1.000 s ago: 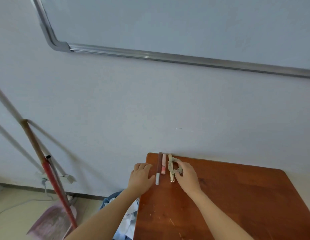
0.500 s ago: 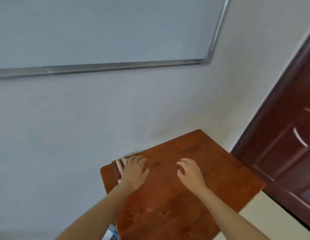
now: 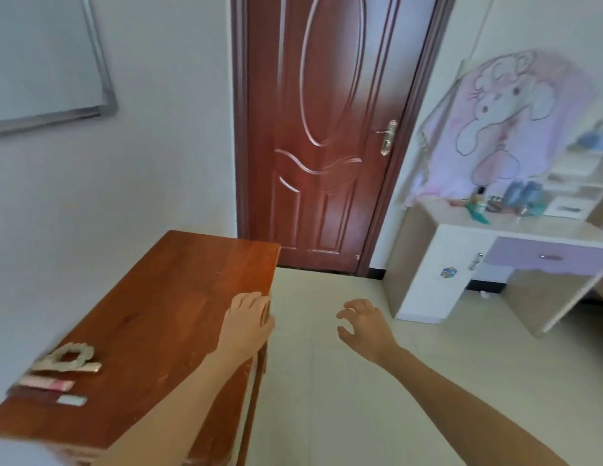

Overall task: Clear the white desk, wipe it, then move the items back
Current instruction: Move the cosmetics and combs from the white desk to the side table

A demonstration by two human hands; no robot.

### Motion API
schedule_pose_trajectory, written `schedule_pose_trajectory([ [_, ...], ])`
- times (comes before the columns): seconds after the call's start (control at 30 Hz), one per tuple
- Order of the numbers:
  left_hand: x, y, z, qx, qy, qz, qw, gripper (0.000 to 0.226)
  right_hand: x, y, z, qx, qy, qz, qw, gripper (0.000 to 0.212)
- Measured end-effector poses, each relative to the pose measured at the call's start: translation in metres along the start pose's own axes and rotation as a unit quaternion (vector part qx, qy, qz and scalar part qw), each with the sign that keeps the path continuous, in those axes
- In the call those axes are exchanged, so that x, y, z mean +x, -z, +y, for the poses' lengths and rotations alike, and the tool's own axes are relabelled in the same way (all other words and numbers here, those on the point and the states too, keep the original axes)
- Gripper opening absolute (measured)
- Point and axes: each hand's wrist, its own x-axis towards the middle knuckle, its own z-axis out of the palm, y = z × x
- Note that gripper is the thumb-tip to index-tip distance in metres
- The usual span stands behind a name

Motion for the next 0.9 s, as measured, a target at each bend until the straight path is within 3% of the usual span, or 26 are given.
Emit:
schedule_pose_trajectory([
  [0.33,0.024,-0.068,0.187,-0.01,-0.186,-0.054,0.981,0.041,-0.133,0.076,0.148,-0.05,-0.176,0.025,0.983,0.038],
  [0.67,0.002,-0.161,0.36,-0.056,-0.193,-0.07,0.977,0.032,-0.231,0.128,0.311,-0.072,-0.21,0.02,0.975,0.04],
  [0.9,0.008,-0.191,0.428,-0.08,-0.194,-0.062,0.976,0.037,-0.252,0.151,0.381,-0.044,-0.214,0.043,0.975,0.042],
])
